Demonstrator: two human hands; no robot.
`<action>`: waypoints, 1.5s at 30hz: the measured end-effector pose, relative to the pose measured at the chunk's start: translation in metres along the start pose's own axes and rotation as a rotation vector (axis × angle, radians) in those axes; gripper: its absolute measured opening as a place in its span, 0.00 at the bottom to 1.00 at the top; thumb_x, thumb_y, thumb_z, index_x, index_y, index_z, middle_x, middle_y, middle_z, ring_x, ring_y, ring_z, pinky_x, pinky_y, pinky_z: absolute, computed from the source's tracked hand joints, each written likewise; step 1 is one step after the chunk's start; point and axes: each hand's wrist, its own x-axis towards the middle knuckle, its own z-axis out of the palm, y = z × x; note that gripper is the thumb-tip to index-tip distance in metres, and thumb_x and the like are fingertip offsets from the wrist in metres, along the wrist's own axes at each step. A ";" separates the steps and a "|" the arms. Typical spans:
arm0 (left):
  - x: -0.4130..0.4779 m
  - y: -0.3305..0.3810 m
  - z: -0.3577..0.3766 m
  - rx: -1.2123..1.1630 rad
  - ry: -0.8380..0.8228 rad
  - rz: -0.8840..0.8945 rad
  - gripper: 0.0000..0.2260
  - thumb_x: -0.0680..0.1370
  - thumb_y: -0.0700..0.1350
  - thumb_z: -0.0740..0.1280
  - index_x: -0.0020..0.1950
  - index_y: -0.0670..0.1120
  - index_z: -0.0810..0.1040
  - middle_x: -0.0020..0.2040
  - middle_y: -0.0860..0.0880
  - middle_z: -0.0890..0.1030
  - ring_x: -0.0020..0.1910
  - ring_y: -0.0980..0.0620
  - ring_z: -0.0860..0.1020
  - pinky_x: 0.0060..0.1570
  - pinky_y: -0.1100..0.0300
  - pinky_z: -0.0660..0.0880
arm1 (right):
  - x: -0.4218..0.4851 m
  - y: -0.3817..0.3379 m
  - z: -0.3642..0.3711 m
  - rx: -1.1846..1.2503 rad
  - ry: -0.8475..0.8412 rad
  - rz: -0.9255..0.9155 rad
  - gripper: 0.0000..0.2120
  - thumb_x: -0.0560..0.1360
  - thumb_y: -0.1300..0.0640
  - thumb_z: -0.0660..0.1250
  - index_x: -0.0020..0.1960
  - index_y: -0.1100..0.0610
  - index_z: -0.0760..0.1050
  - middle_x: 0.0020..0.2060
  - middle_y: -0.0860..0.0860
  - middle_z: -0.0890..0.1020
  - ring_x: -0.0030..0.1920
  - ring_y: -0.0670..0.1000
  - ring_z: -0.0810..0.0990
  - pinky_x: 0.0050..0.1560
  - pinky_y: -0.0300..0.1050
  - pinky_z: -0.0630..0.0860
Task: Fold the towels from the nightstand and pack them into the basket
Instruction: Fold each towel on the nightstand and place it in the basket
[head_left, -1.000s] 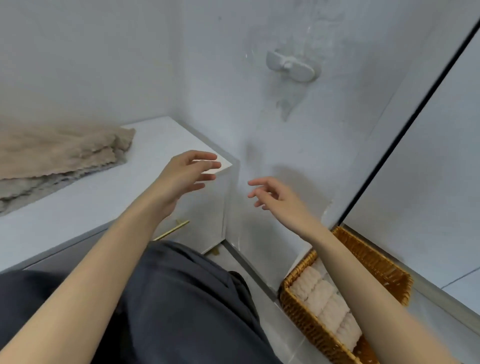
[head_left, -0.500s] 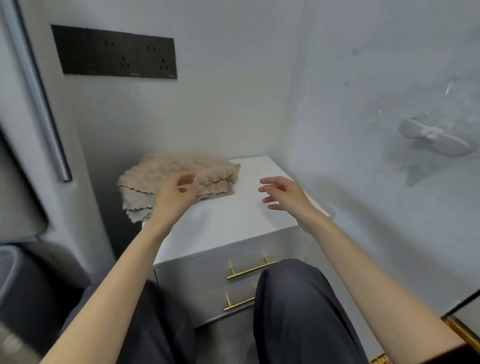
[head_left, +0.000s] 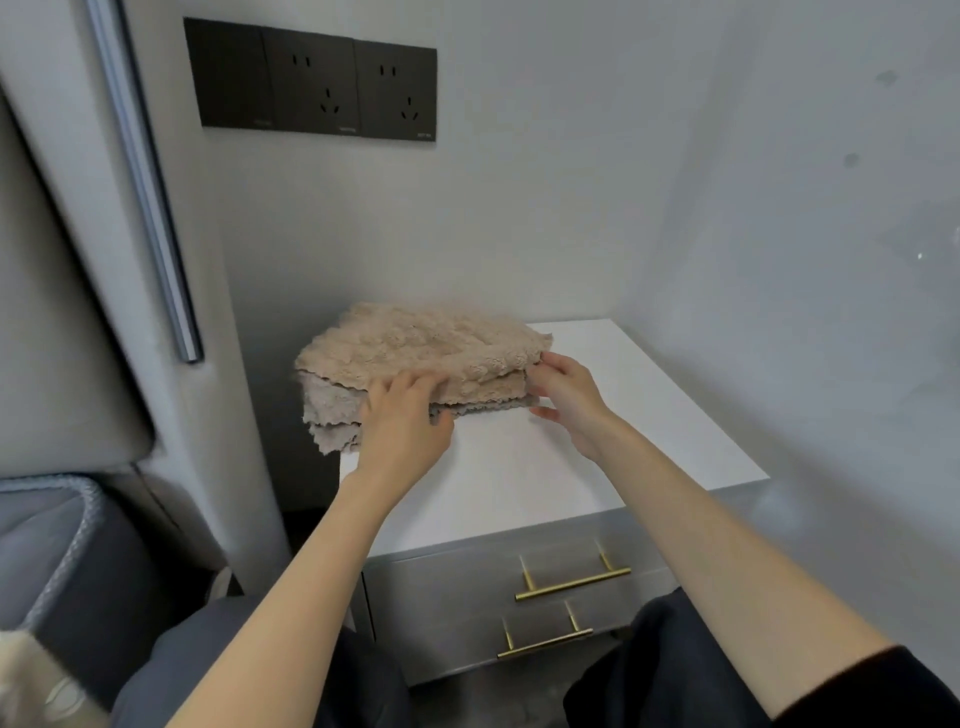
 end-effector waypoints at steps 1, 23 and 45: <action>0.000 0.000 0.002 0.012 -0.007 0.001 0.20 0.78 0.44 0.62 0.70 0.52 0.69 0.69 0.52 0.70 0.66 0.45 0.60 0.64 0.52 0.59 | 0.003 0.000 0.003 0.036 0.017 0.017 0.04 0.77 0.60 0.62 0.49 0.54 0.75 0.43 0.52 0.76 0.42 0.50 0.74 0.44 0.43 0.73; -0.015 0.032 0.010 -0.083 0.077 0.114 0.15 0.80 0.50 0.60 0.66 0.50 0.73 0.62 0.51 0.76 0.61 0.48 0.68 0.58 0.57 0.64 | -0.032 0.005 -0.095 0.297 0.266 0.181 0.11 0.71 0.57 0.54 0.32 0.50 0.57 0.24 0.45 0.62 0.24 0.48 0.62 0.27 0.36 0.60; 0.030 0.022 0.028 -0.523 -0.069 -0.311 0.12 0.80 0.47 0.64 0.38 0.44 0.71 0.33 0.49 0.70 0.35 0.49 0.68 0.39 0.57 0.64 | -0.012 0.033 -0.147 -0.240 0.140 0.293 0.17 0.76 0.51 0.68 0.58 0.62 0.77 0.44 0.55 0.77 0.41 0.54 0.74 0.41 0.45 0.70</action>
